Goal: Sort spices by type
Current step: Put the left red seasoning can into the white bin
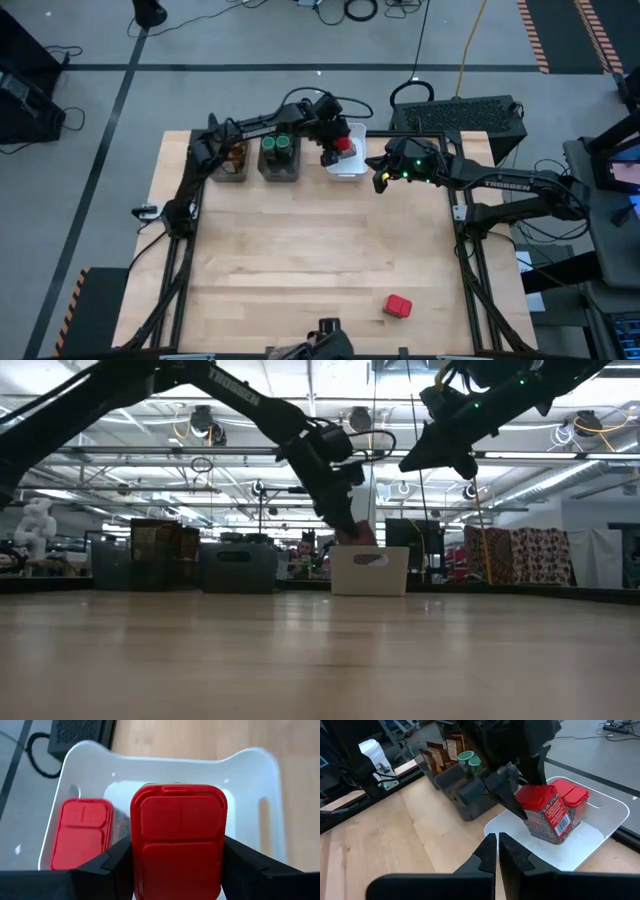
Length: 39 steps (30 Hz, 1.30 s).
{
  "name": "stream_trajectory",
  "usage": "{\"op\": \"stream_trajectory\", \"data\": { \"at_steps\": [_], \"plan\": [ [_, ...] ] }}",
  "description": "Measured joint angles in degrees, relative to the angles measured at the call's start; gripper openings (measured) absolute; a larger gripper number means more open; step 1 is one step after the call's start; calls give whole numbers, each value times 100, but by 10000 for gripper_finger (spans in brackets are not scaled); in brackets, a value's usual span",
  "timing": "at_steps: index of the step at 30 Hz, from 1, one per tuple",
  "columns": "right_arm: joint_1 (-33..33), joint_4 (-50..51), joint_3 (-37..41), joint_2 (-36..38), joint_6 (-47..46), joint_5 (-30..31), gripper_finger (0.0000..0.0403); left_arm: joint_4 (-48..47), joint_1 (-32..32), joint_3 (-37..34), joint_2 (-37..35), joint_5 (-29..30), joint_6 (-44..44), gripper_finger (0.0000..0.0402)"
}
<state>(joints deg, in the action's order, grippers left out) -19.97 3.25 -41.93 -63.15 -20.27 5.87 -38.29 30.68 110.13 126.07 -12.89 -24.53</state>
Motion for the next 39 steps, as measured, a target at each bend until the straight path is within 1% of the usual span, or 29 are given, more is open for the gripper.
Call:
{"op": "stream_trajectory", "data": {
  "at_steps": [14,15,18,22,28,35,39],
  "plan": [
    [10,73,-2,-254,2,0,0,-30,22,0,275,611,-42,219],
    [13,51,-2,-253,8,0,0,-25,22,0,276,622,-44,221],
    [15,59,-2,-251,17,-5,0,-6,22,0,270,663,-186,244],
    [17,63,-2,-251,17,-34,0,1,-20,0,269,1010,-335,264],
    [17,227,-2,-251,2,-256,0,15,-73,0,268,1117,-342,269],
    [20,229,-2,-232,29,-328,0,-18,-209,0,203,1671,-342,271],
    [20,239,-2,-192,148,-475,0,-14,-312,0,-23,1762,-321,271]
  ]
}}
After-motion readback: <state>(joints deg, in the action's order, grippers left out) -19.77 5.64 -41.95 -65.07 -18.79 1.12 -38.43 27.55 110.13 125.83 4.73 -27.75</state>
